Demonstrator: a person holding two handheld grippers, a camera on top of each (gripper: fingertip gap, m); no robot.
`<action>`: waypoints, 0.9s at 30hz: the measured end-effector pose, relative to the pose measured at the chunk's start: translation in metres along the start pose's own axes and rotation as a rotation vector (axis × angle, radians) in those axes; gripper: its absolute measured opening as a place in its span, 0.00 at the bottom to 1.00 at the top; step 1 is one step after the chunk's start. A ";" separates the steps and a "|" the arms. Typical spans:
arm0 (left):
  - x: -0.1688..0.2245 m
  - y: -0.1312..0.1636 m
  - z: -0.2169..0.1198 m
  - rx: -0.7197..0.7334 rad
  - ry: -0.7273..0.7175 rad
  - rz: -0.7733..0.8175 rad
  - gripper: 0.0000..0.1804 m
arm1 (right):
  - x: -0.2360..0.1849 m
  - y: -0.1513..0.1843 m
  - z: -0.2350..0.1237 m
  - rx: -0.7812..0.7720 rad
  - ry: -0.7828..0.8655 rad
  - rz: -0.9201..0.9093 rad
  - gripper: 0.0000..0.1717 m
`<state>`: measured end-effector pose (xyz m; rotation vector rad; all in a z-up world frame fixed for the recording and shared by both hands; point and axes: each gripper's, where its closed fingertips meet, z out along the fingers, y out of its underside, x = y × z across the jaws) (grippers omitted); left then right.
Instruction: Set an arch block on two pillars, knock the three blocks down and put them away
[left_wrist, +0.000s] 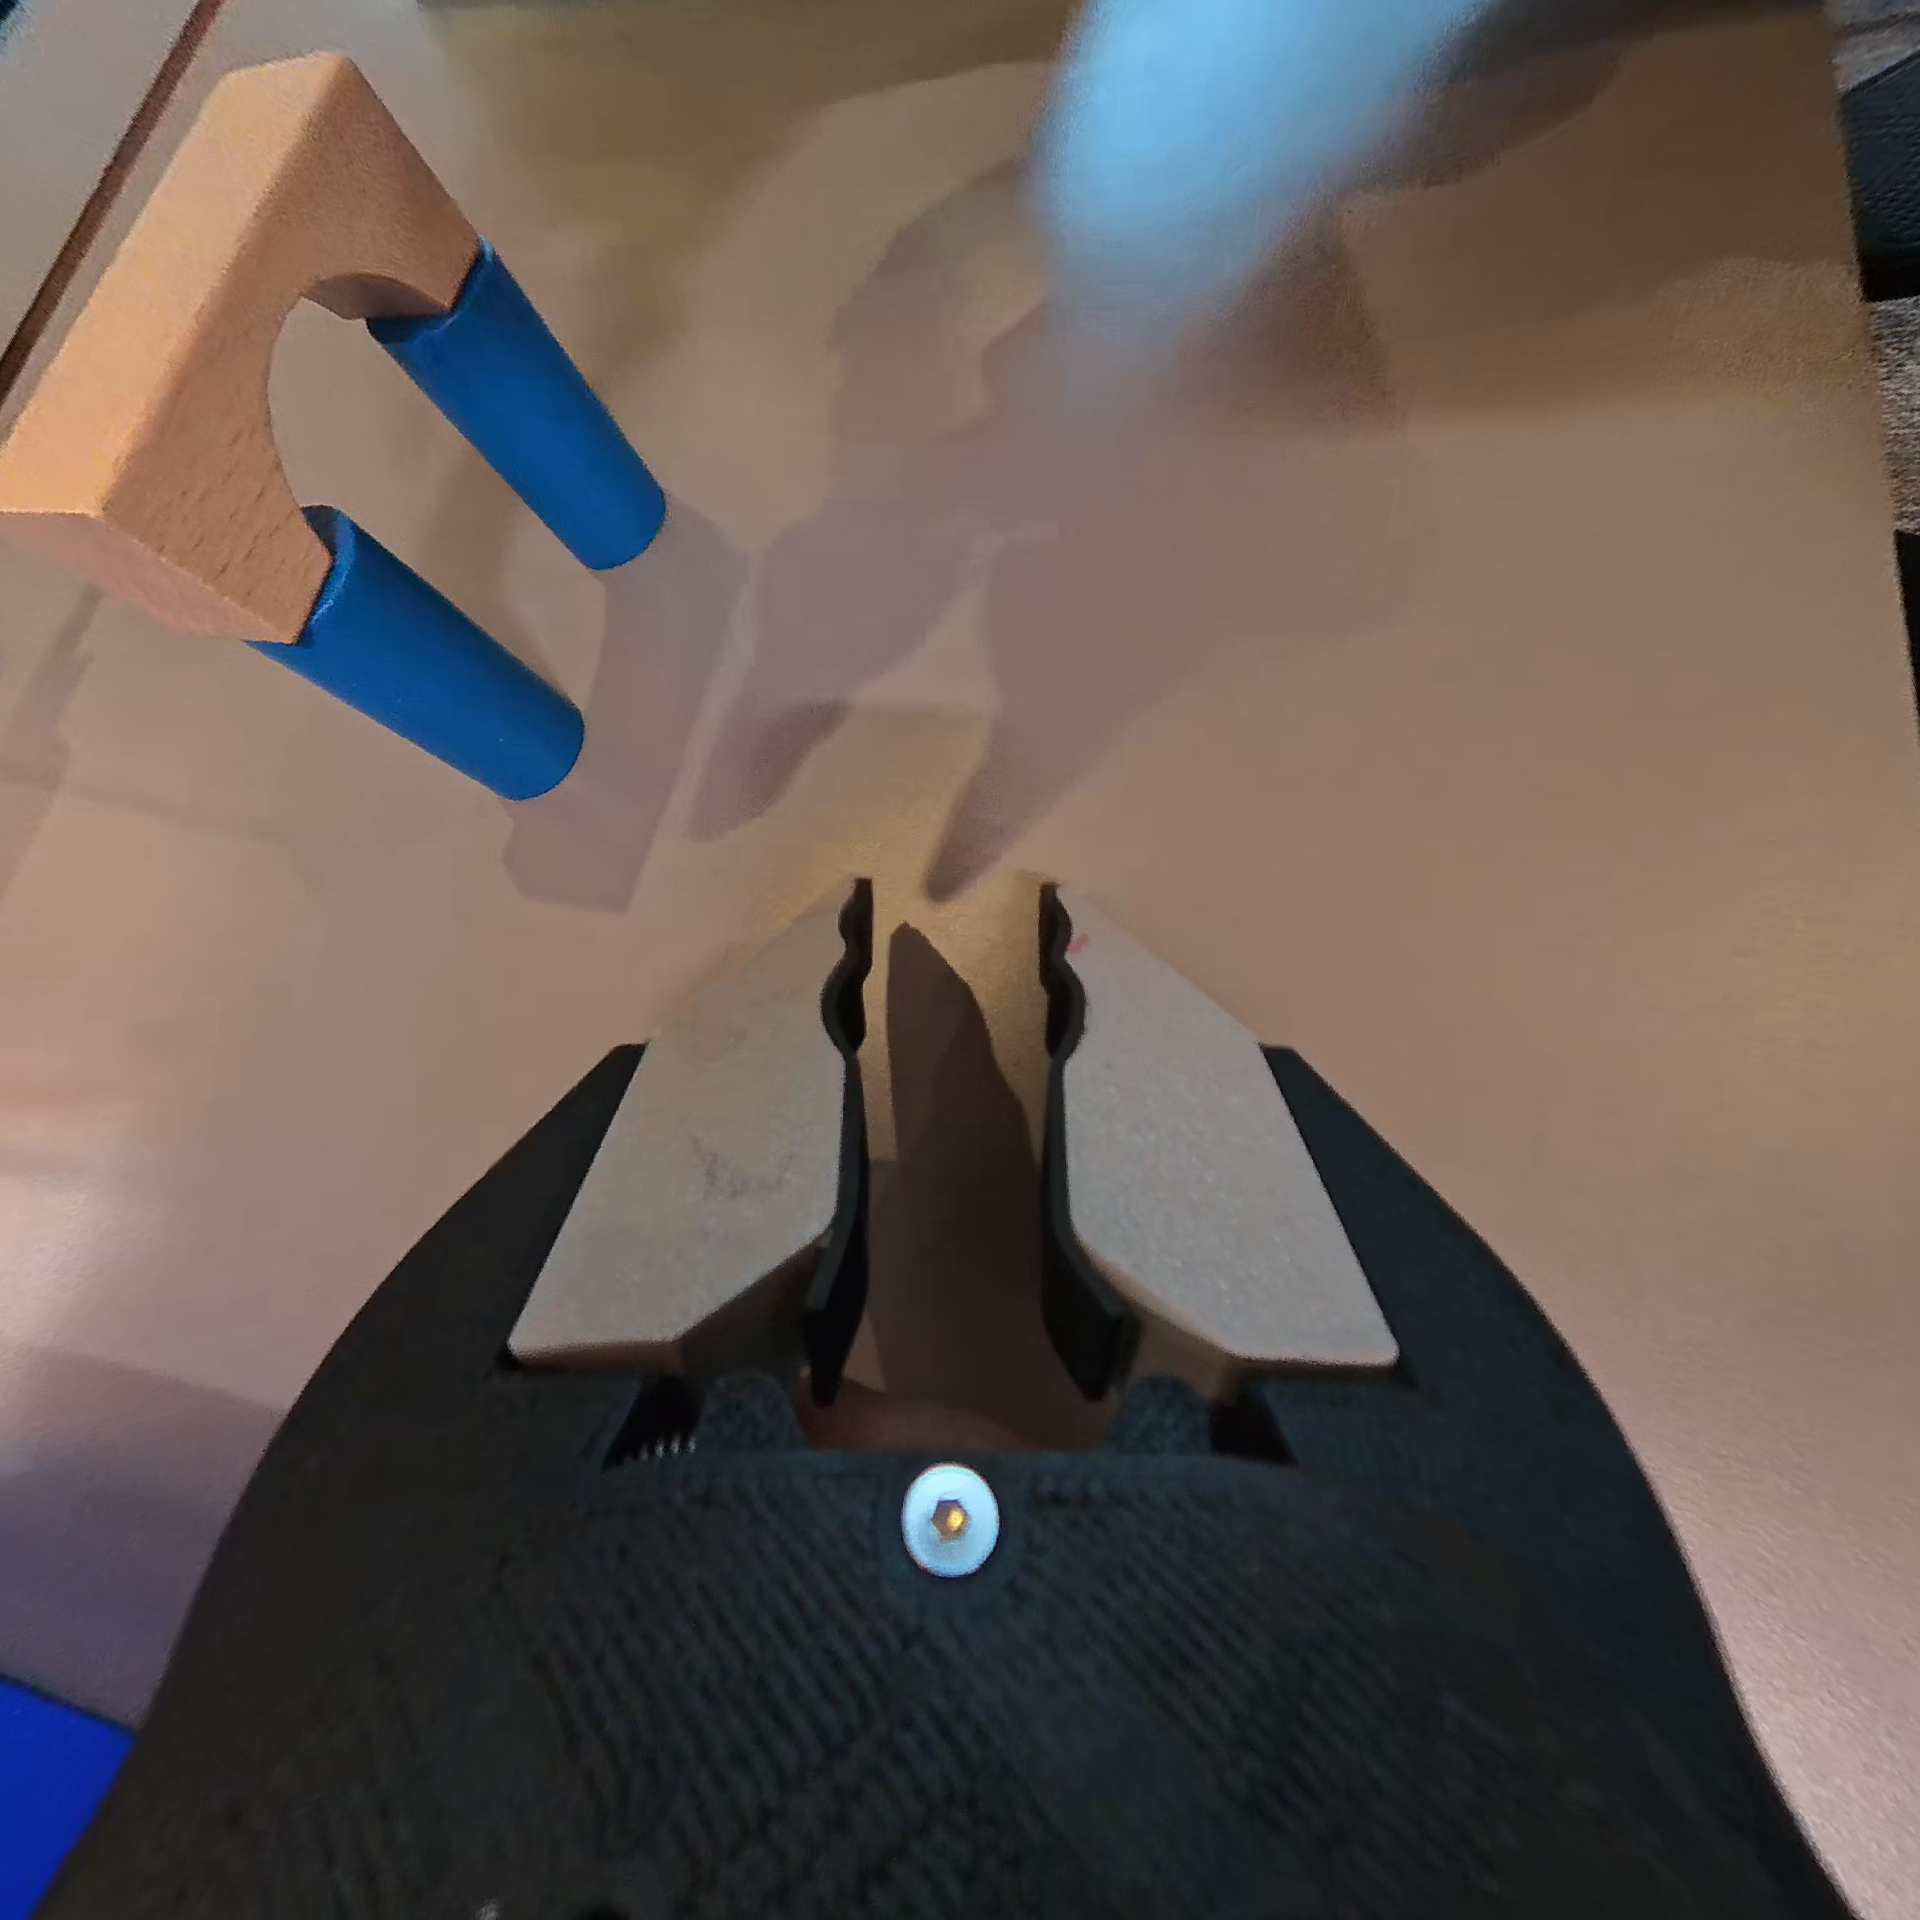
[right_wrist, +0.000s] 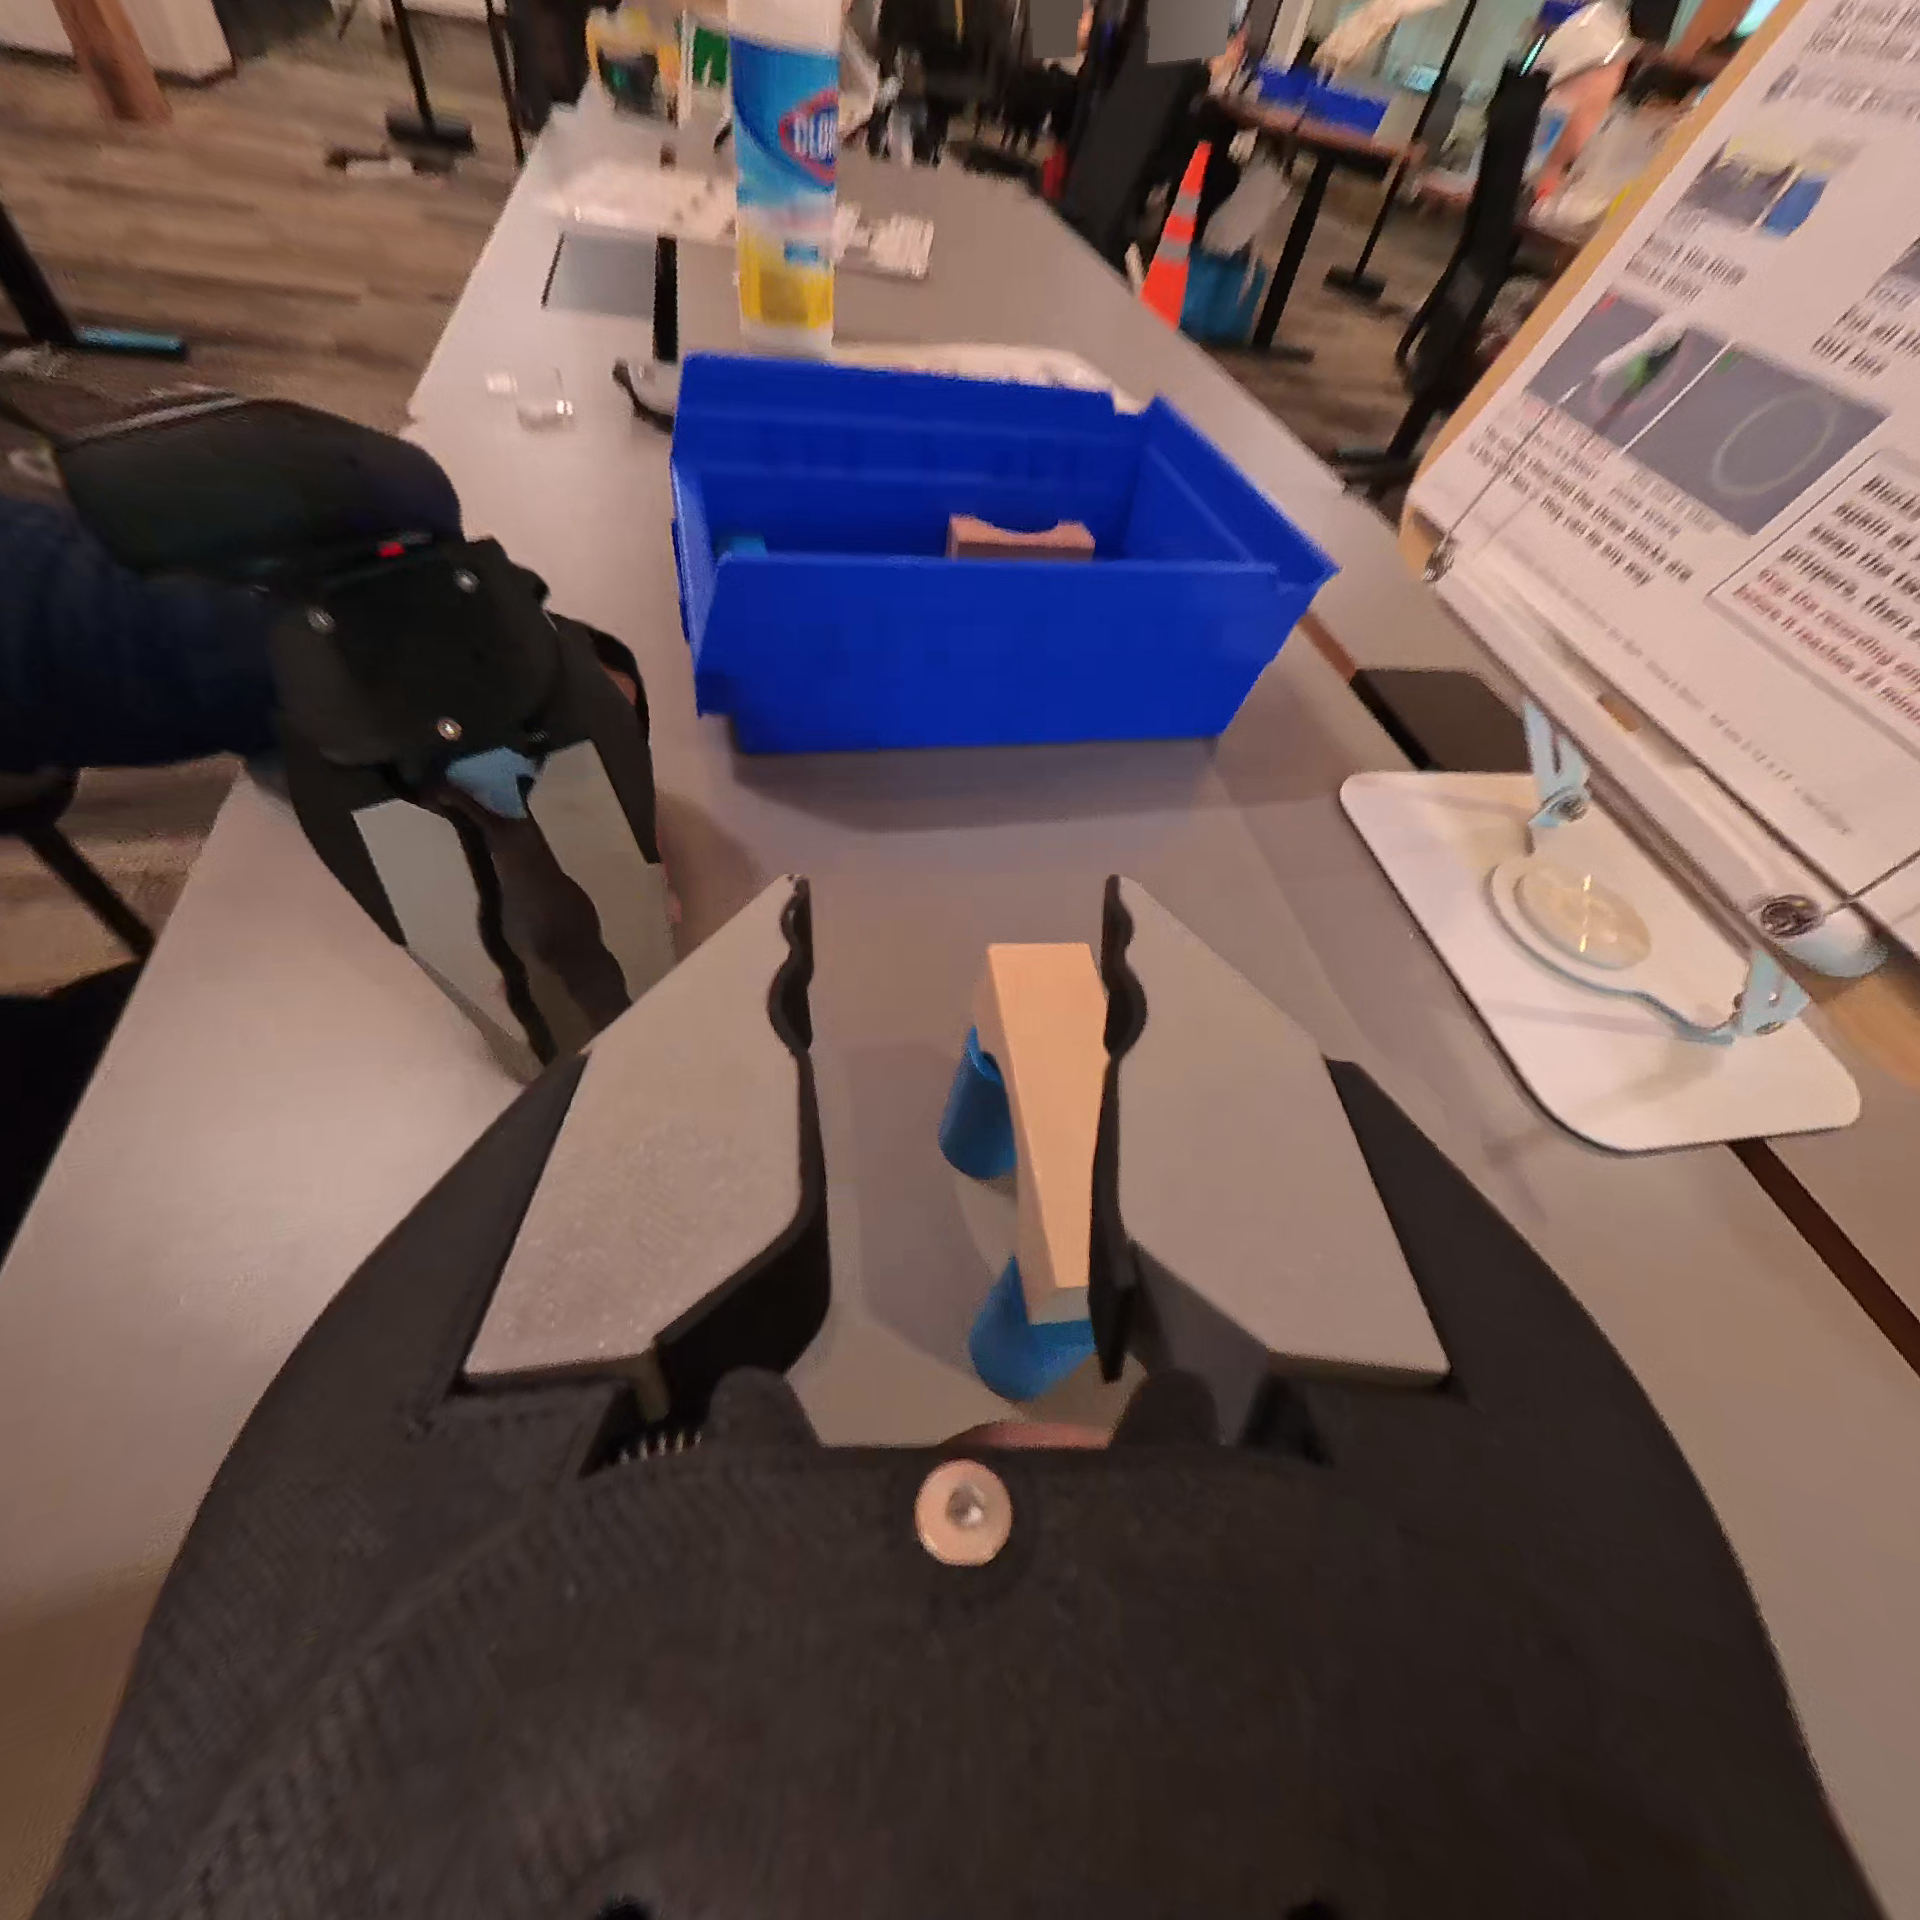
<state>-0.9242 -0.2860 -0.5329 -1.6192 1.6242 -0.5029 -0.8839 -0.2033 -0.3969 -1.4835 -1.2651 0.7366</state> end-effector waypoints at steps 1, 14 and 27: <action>-0.003 -0.004 -0.001 0.026 -0.015 -0.006 0.17 | -0.005 -0.004 -0.002 0.031 0.016 -0.006 0.33; -0.058 -0.043 -0.028 0.311 -0.322 -0.125 0.20 | 0.035 0.009 -0.027 0.118 0.465 0.048 0.35; -0.083 -0.069 -0.032 0.441 -0.429 -0.293 0.19 | 0.054 0.013 -0.042 0.169 0.569 0.137 0.33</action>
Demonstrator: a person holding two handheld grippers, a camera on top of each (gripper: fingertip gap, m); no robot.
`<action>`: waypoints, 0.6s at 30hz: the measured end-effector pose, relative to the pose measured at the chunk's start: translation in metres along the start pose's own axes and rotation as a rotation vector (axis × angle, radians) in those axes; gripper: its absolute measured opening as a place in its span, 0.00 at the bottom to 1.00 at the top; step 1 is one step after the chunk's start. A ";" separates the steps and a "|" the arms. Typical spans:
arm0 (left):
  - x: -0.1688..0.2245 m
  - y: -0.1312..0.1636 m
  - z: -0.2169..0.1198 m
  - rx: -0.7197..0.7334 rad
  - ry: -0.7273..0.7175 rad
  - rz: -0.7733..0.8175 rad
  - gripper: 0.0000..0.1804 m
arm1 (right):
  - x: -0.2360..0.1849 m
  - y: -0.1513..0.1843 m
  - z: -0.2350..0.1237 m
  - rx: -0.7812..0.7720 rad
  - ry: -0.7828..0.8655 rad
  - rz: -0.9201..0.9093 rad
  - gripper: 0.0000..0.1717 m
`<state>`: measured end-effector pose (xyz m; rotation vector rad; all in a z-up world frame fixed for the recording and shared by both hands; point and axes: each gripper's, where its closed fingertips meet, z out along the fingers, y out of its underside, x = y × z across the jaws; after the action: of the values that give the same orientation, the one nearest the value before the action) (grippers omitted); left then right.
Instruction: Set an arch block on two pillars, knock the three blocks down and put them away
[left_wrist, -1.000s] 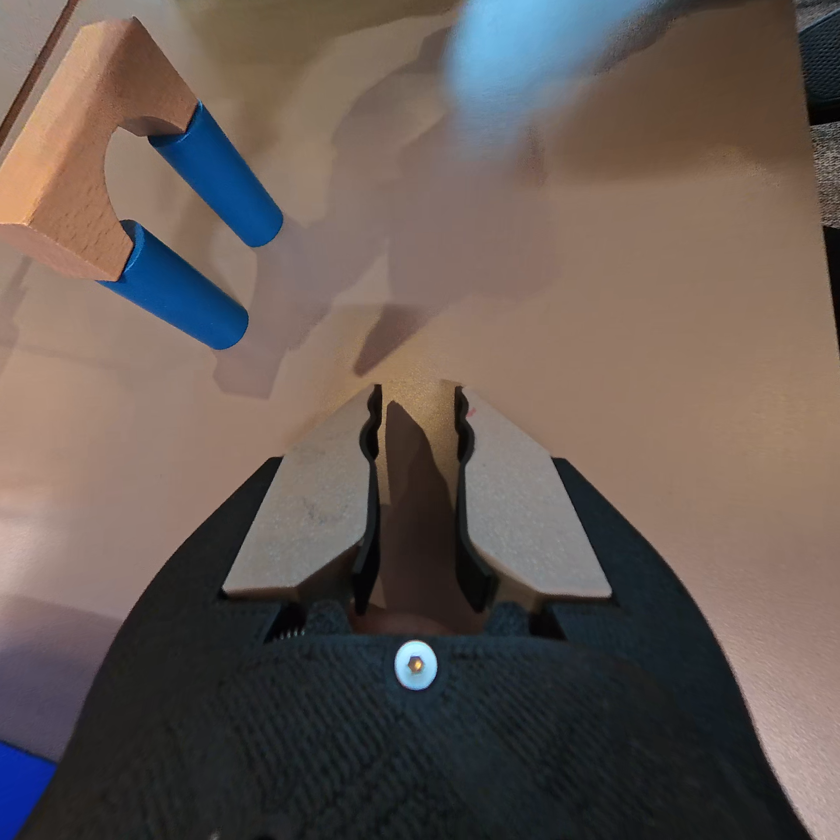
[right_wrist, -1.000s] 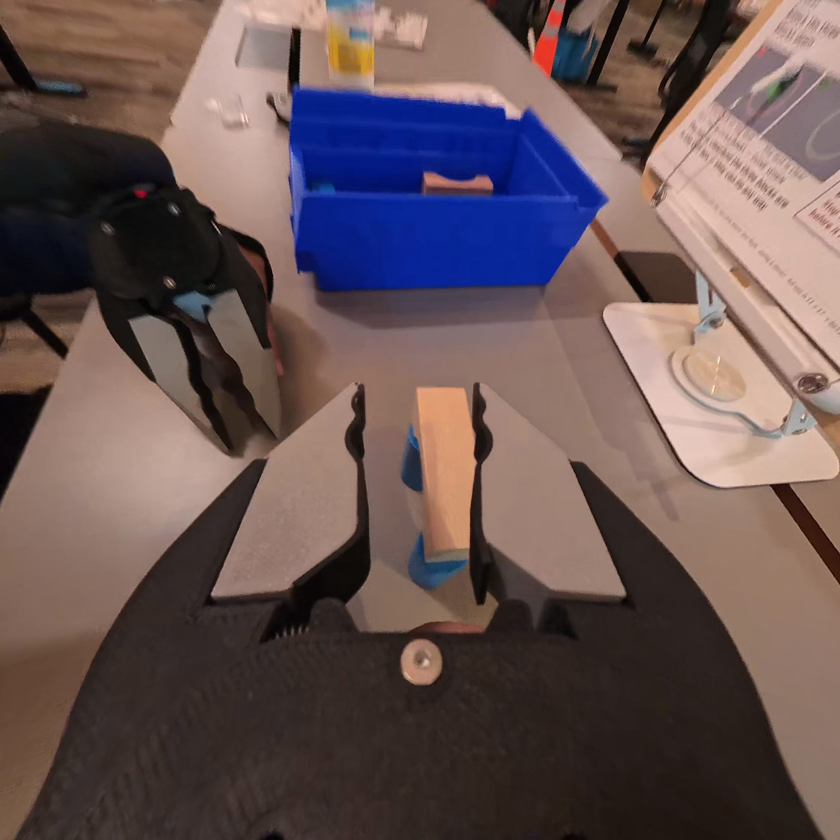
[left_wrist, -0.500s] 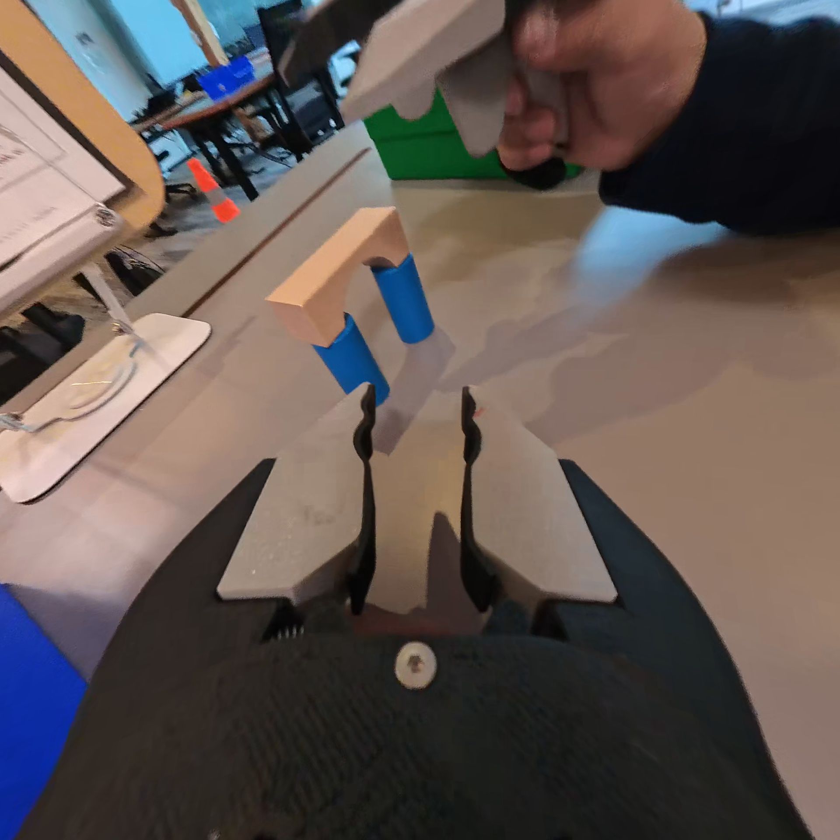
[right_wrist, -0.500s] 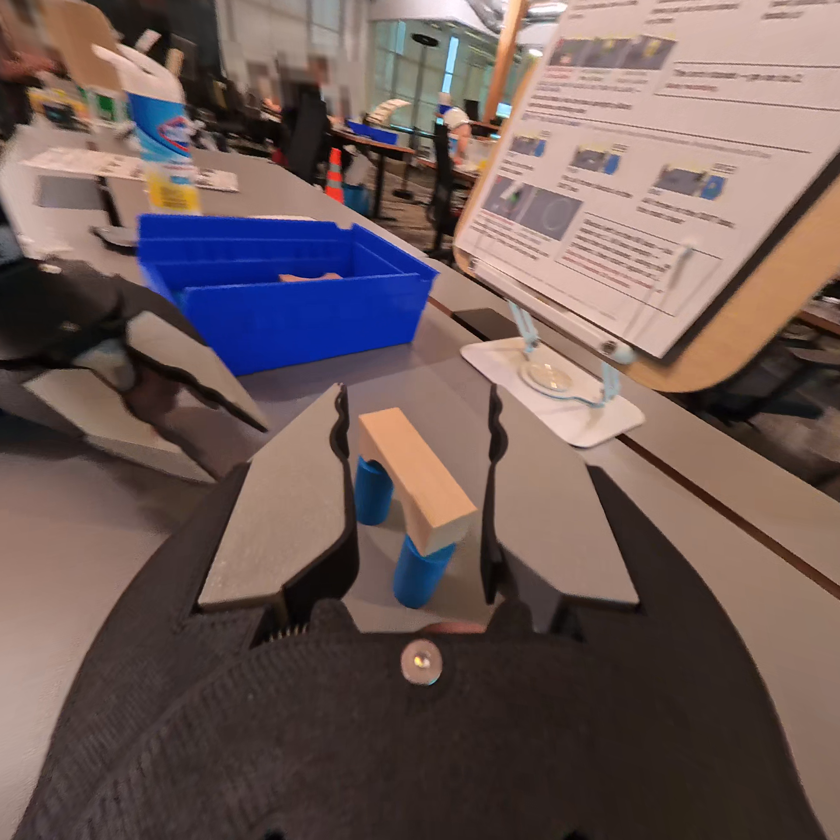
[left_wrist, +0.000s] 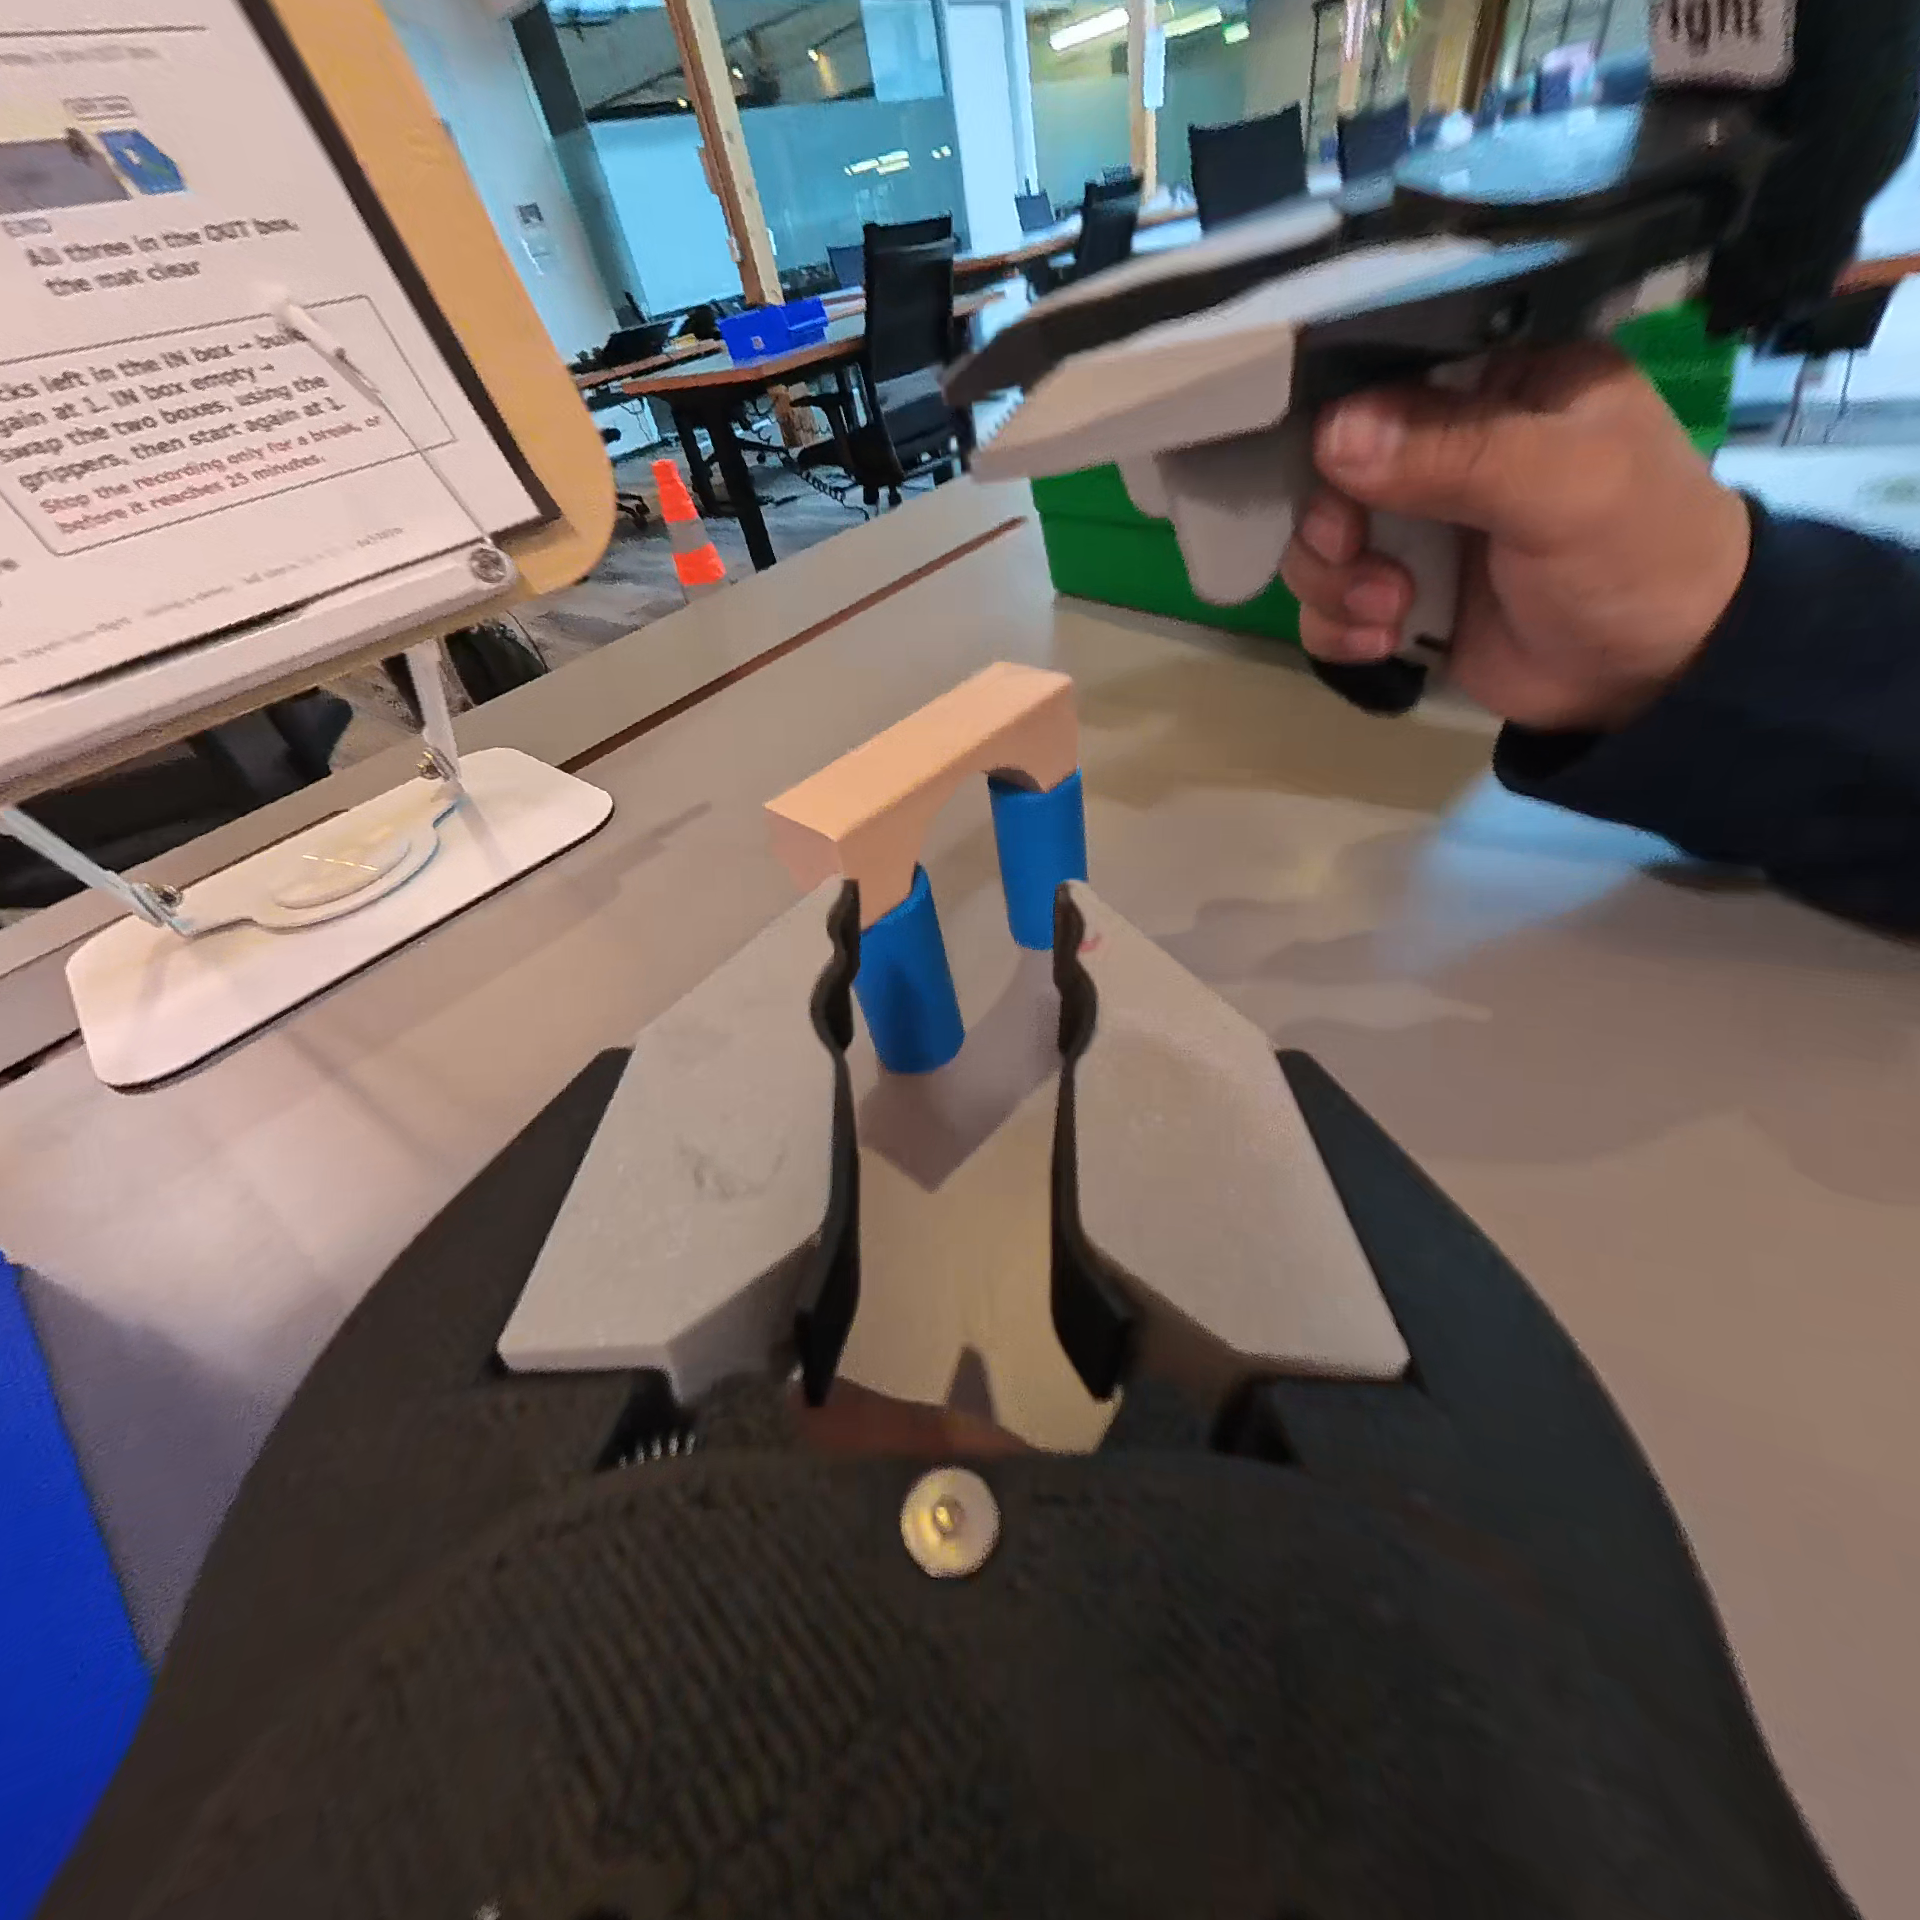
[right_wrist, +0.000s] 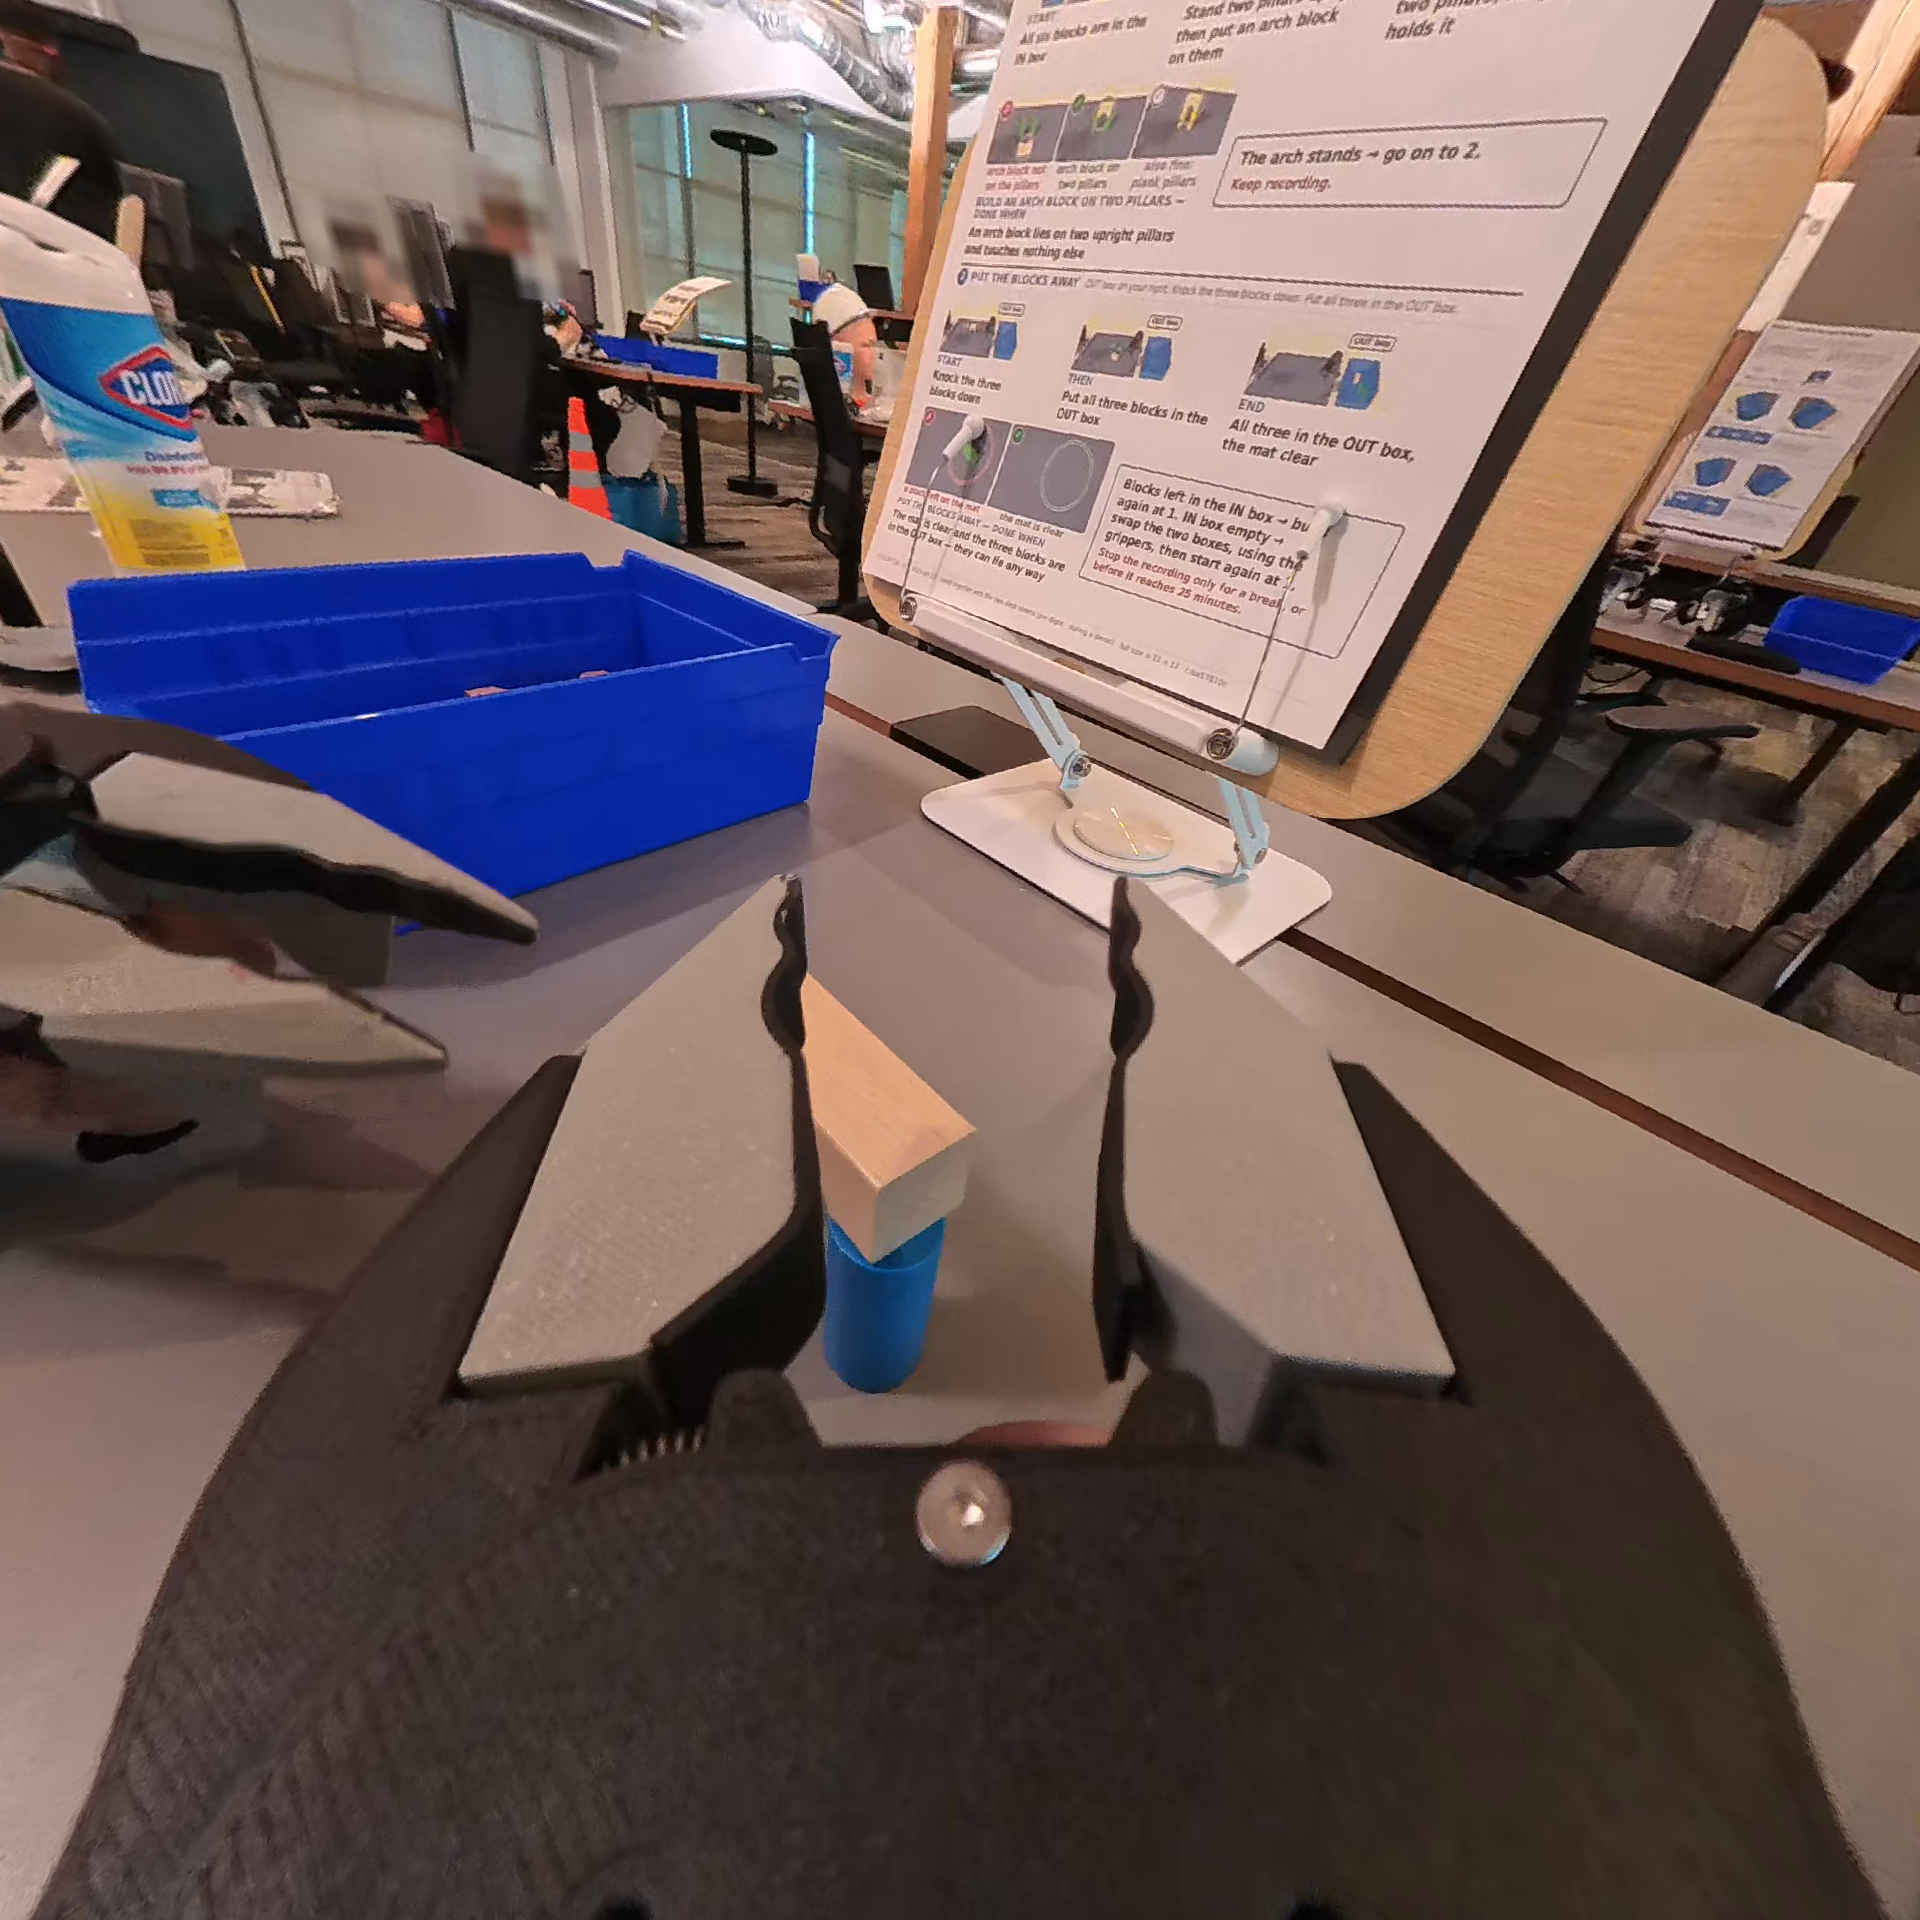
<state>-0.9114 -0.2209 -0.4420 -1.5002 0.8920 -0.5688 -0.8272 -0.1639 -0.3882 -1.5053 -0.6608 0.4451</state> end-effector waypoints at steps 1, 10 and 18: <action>-0.003 -0.006 0.001 0.015 -0.002 -0.030 0.19 | -0.001 0.000 0.000 0.002 -0.011 0.003 0.34; -0.033 -0.057 0.014 0.116 -0.067 -0.029 0.24 | 0.006 -0.005 -0.005 0.035 -0.014 0.062 0.36; -0.033 -0.034 0.003 0.113 -0.094 -0.101 0.21 | 0.013 -0.002 -0.004 0.041 0.003 0.135 0.36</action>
<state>-0.9215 -0.1935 -0.4046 -1.4632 0.7027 -0.6072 -0.8146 -0.1585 -0.3846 -1.5166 -0.5459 0.5562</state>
